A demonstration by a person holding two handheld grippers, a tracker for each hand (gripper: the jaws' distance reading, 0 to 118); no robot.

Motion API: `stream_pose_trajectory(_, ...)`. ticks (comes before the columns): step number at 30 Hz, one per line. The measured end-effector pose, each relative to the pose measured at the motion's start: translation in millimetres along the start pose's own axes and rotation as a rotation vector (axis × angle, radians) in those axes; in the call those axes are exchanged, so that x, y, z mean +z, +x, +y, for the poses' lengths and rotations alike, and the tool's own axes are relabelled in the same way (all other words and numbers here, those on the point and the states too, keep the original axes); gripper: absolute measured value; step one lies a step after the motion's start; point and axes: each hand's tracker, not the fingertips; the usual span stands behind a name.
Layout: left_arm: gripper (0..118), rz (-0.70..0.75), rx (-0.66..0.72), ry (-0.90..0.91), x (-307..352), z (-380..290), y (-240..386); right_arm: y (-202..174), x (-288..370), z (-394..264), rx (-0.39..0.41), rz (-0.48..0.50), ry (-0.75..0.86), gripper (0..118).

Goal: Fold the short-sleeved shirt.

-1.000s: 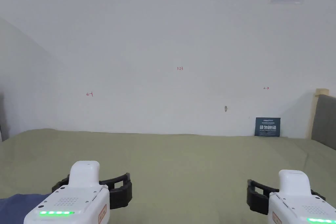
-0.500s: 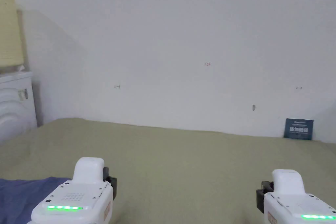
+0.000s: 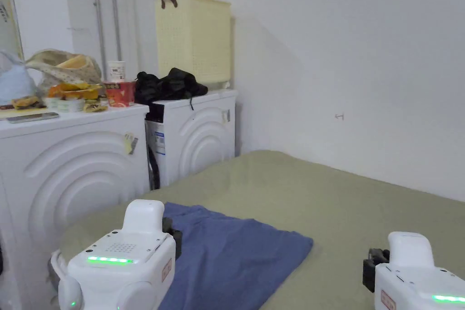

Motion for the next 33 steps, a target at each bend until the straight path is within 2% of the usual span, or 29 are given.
stream_pose_trajectory(5,0,-0.003,-0.018,-0.026,-7.6,-4.5,6.0,-4.5,-17.3,-8.9,0.012,0.019,-0.021,0)
stream_pose_trajectory(9,0,-0.073,0.006,-0.119,-56.4,-1.3,18.2,15.7,-19.8,-10.5,-0.001,0.005,-0.051,0)
stream_pose_trajectory(11,0,-0.095,-0.039,-0.169,-87.2,7.5,28.3,23.2,-17.0,-11.1,0.006,-0.022,-0.064,0)
stream_pose_trajectory(13,0,-0.158,-0.095,-0.267,-131.3,25.3,39.9,34.3,-18.5,-14.1,0.021,-0.052,-0.075,0)
stream_pose_trajectory(15,0,-0.255,-0.138,-0.371,-180.4,42.8,53.7,50.5,-30.7,-21.8,0.004,-0.068,-0.091,0)
stream_pose_trajectory(18,0,-0.356,-0.274,-0.533,-258.0,58.4,82.0,62.4,-48.4,-26.3,-0.002,-0.123,-0.116,0)
stream_pose_trajectory(20,0,-0.389,-0.303,-0.700,-308.5,58.7,99.3,65.5,-65.9,-30.7,-0.001,-0.175,-0.143,0)
stream_pose_trajectory(21,3,-0.401,-0.272,-0.795,-333.0,55.6,105.2,69.2,-74.9,-33.1,-0.036,-0.182,-0.170,0)
stream_pose_trajectory(22,24,-0.414,-0.215,-0.874,-343.0,51.5,114.1,72.0,-81.1,-36.1,-0.069,-0.179,-0.181,0)
stream_pose_trajectory(24,100,-0.418,-0.170,-1.019,-375.4,35.5,125.5,73.8,-92.2,-43.6,-0.100,-0.177,-0.203,0)
stream_pose_trajectory(25,118,-0.421,-0.184,-1.026,-383.8,25.7,130.9,73.5,-96.4,-46.4,-0.091,-0.181,-0.209,0)
stream_pose_trajectory(26,118,-0.450,-0.194,-1.016,-405.5,16.8,127.9,73.4,-100.1,-49.3,-0.085,-0.181,-0.213,0)
stream_pose_trajectory(29,118,-0.406,-0.226,-1.062,-432.2,-3.6,135.2,73.3,-108.6,-55.2,-0.095,-0.157,-0.256,0)
stream_pose_trajectory(30,117,-0.398,-0.234,-1.055,-402.6,-7.5,140.7,73.6,-111.7,-56.4,-0.106,-0.143,-0.267,0)
stream_pose_trajectory(31,106,-0.404,-0.248,-1.079,-399.9,-12.5,142.2,71.9,-113.3,-57.6,-0.104,-0.138,-0.270,0)
stream_pose_trajectory(32,89,-0.402,-0.256,-1.079,-396.3,-18.1,143.8,69.7,-115.3,-59.0,-0.095,-0.139,-0.271,0)
stream_pose_trajectory(33,64,-0.390,-0.277,-1.092,-392.0,-21.9,145.5,67.9,-116.9,-60.4,-0.084,-0.138,-0.272,0)
